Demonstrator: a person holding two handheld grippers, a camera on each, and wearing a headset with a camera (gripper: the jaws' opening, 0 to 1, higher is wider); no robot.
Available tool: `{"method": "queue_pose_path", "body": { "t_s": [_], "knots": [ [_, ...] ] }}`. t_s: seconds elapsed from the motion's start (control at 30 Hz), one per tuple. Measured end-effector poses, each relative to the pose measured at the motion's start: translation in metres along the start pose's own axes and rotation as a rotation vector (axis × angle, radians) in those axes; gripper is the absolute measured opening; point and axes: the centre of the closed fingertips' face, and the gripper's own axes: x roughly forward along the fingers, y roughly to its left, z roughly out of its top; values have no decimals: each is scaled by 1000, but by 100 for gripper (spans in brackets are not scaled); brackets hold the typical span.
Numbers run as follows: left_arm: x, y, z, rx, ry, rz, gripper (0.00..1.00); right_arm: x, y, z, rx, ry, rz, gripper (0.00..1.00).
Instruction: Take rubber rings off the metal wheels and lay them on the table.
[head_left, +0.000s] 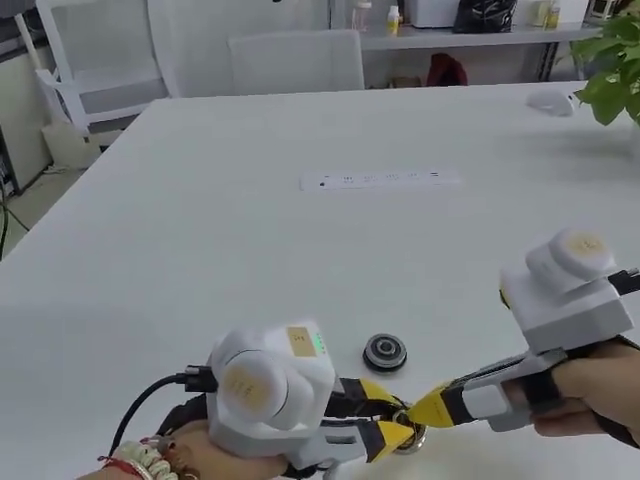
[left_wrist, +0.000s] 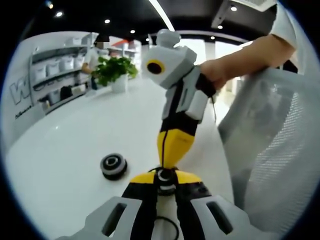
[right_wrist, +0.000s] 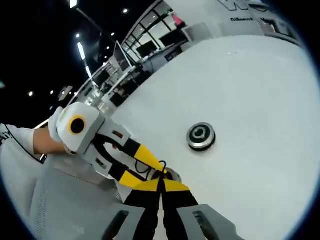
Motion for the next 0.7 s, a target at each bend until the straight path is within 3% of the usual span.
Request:
{"method": "queue_pose_path", "body": {
  "t_s": [0.2,0.33,0.43,0.53,0.63,0.7],
  "knots": [
    [0,0,1,1,24,-6,14,-2,-4,1,-11,2,-24,0],
    [-2,-3,5,34,35,-14,14,-3,-6,0,-24,4,-49,0],
    [-6,-2,14,42,24,-18,16,-4,-9,2,-42,8,-76,0],
    [-11,-2,27,-28,-13,-23,19,-6,-8,6,-54,0,-80,0],
    [-18,-3,35,-17,-20,-36,20,-7,-3,12,-74,-15,-75,0],
    [-23,-6,38,6,2,-56,24,-10,-3,13,-133,-1,-96,0]
  ]
}}
